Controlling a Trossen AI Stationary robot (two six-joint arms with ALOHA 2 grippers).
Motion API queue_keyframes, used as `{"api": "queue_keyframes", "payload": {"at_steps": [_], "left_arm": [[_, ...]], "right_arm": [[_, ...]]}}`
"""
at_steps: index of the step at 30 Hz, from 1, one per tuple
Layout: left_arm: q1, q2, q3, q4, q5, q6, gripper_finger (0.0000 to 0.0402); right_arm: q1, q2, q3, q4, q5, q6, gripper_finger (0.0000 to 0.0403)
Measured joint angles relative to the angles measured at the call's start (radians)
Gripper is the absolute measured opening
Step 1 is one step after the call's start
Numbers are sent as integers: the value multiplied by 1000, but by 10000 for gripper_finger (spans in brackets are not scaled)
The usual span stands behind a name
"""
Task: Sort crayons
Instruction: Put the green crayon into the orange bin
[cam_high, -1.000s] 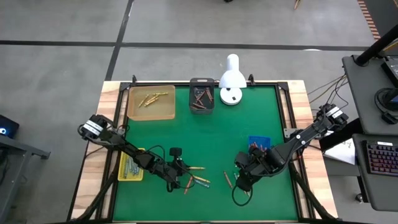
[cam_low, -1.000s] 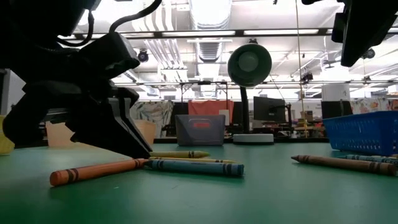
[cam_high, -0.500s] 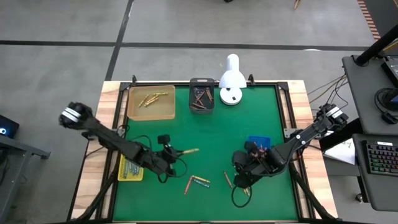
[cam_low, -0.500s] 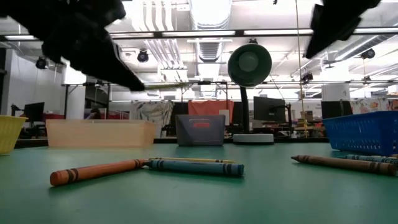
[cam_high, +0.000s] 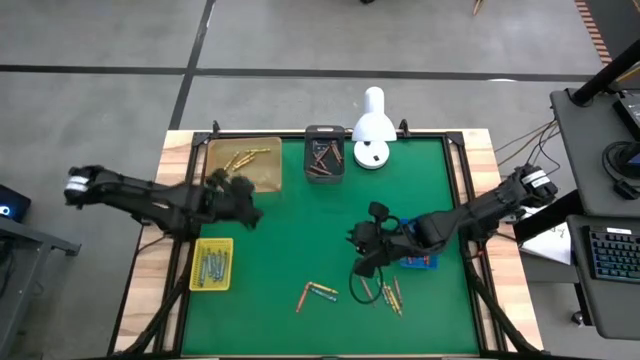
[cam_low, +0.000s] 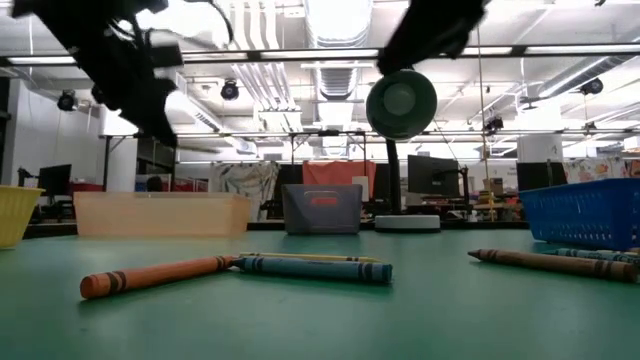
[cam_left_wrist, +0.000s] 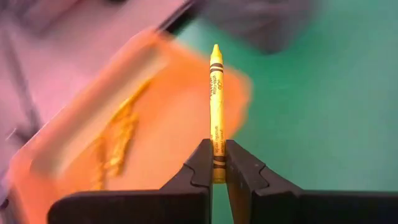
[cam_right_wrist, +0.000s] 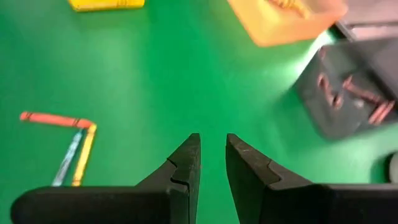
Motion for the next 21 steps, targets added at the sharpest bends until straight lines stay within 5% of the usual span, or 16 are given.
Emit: {"api": "queue_keyframes", "payload": {"at_steps": [6, 10, 21], "left_arm": [[367, -6, 0, -11, 190, 78, 0], [545, 32, 0, -10, 224, 197, 0], [664, 136, 1, 15, 158, 341, 22]], "right_arm": [[-91, 0, 0, 38, -1, -118, 66], [-150, 0, 0, 38, -1, -150, 66], [-210, 0, -11, 34, -10, -198, 66]]}}
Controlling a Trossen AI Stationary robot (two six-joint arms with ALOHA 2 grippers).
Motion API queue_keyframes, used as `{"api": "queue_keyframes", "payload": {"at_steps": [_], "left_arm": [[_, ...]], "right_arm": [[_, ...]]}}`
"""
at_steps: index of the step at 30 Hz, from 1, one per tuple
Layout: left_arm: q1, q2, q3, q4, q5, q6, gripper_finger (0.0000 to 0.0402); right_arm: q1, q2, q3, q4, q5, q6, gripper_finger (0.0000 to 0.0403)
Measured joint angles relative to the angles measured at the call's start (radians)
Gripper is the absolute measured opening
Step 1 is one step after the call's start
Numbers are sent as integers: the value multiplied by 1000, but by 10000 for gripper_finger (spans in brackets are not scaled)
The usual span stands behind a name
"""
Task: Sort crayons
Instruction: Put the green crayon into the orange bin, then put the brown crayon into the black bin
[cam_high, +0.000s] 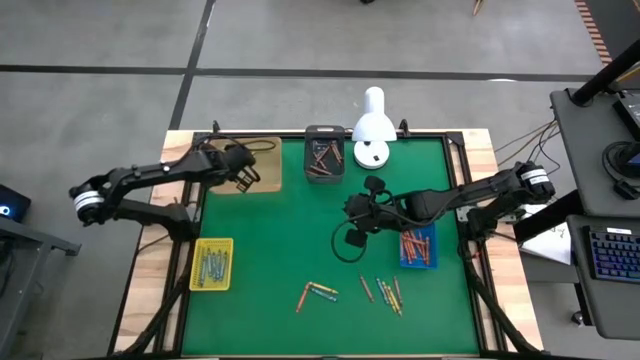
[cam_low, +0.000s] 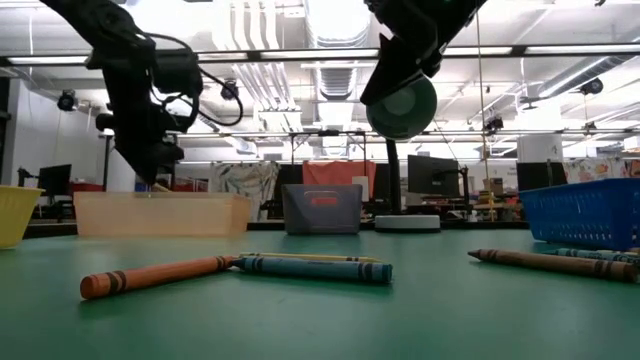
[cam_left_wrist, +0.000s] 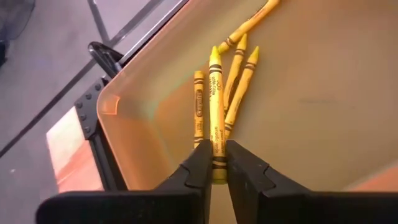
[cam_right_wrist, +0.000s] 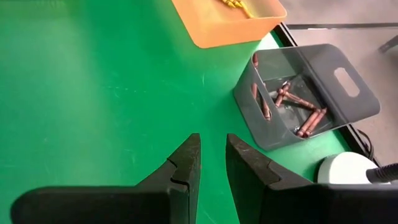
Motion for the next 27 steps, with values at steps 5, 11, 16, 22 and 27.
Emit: {"api": "queue_keyframes", "payload": {"at_steps": [5, 11, 16, 22, 27], "left_arm": [[0, 25, 0, 0, -10, 4, 42], [0, 33, 0, 4, -11, 13, 53], [-8, 4, 0, 20, -9, 22, 54], [-105, -95, 0, 53, 67, 9, 54], [-306, -182, 0, 213, 109, -30, 55]], "right_arm": [[0, 0, -7, 0, 0, -6, 66], [-2, 0, -9, 14, 0, -27, 66], [-2, 0, -9, 15, -26, 52, 66], [-2, -3, 4, 19, -275, 222, 66], [6, 6, 52, 19, -573, 438, 66]]}}
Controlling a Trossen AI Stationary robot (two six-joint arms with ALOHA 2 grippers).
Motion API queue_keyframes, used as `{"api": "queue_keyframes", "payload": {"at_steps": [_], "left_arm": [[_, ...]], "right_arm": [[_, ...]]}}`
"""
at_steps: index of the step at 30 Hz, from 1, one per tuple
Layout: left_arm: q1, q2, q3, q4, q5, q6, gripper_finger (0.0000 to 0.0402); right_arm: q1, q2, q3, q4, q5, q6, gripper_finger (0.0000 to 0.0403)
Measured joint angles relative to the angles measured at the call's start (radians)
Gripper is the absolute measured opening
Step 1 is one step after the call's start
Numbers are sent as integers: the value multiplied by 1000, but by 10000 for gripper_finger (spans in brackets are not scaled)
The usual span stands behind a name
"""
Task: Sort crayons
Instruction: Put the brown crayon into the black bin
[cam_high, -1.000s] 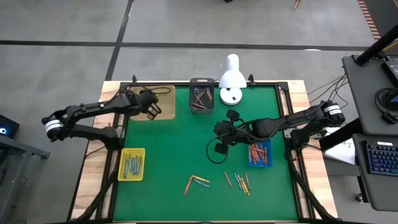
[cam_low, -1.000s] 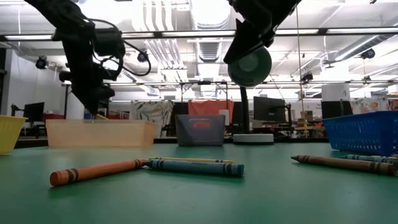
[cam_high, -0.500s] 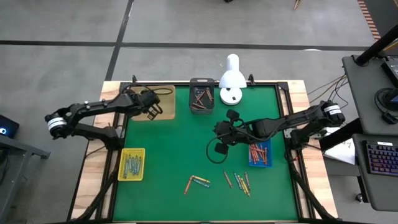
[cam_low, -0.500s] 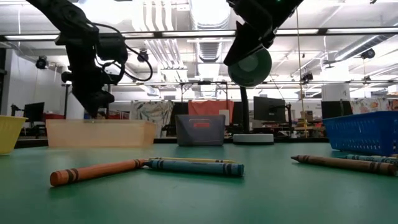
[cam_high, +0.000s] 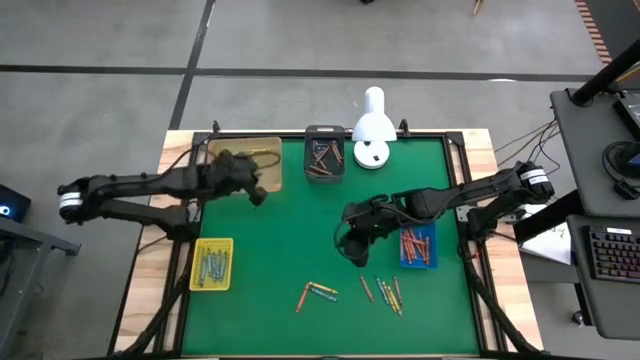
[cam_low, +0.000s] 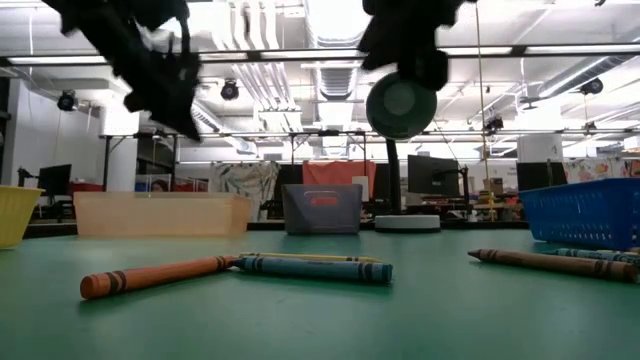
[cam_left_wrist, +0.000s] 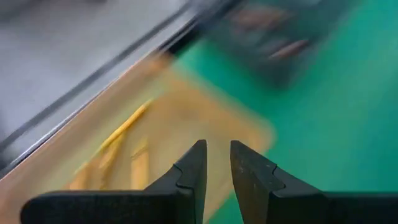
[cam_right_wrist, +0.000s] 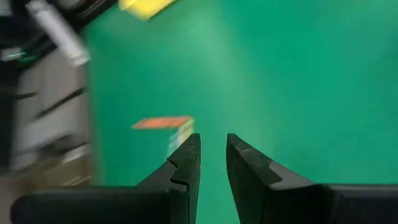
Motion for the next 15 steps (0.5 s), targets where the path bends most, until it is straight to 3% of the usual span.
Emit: {"api": "queue_keyframes", "payload": {"at_steps": [2, 5, 10, 15], "left_arm": [[-93, -23, 0, 82, -3, 3, 55], [-225, -42, 0, 206, -42, 23, 55], [-386, -47, 0, 371, -76, 104, 55], [-488, -36, 1, 446, -81, 126, 55]], "right_arm": [[20, 10, 7, -4, -96, 89, 66], [60, 18, 11, -70, -157, 219, 65], [128, 73, 56, -259, -155, 407, 65], [189, 168, 170, -465, -154, 420, 65]]}}
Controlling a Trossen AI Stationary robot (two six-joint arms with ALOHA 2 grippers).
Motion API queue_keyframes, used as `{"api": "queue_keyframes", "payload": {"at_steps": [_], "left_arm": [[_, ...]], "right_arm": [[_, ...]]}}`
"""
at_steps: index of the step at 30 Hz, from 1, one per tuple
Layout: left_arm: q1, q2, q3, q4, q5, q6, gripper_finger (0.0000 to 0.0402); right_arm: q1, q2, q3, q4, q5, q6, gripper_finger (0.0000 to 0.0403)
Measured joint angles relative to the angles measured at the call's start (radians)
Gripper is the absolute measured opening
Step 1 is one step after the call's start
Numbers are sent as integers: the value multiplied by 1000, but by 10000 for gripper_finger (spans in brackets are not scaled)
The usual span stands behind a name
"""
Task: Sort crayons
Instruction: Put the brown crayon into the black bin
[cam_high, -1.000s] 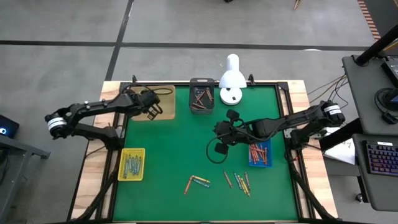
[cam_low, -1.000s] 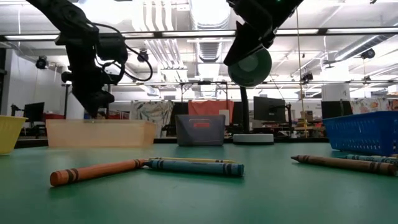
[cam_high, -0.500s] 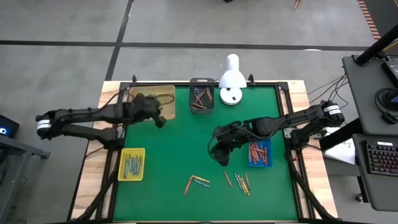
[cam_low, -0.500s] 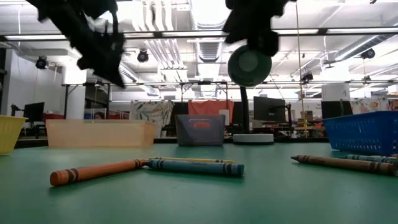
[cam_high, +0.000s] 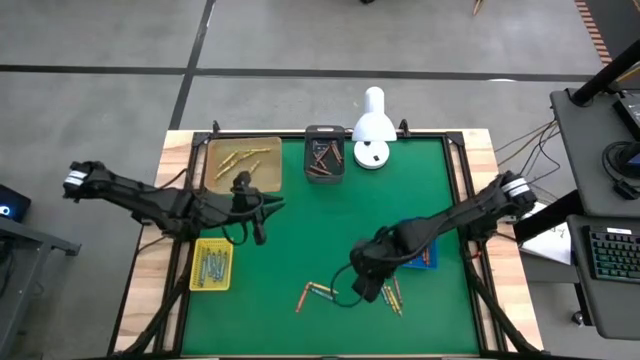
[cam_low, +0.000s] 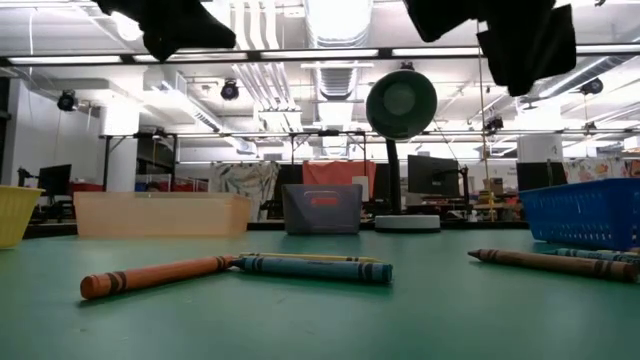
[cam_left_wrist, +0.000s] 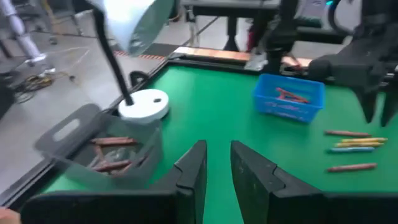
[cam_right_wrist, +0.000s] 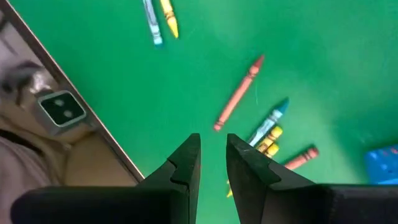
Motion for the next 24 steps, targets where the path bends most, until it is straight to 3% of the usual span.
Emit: {"api": "queue_keyframes", "payload": {"at_steps": [10, 19, 24], "left_arm": [[-54, 39, 0, 19, 0, -26, 55], [-53, 46, 0, 16, 0, -20, 55], [-53, 45, 0, 15, 0, -6, 55]], "right_arm": [[42, 217, 217, -236, 84, -38, 65], [29, 277, 229, -237, 96, -106, 81], [28, 277, 229, -227, 189, -63, 117]]}}
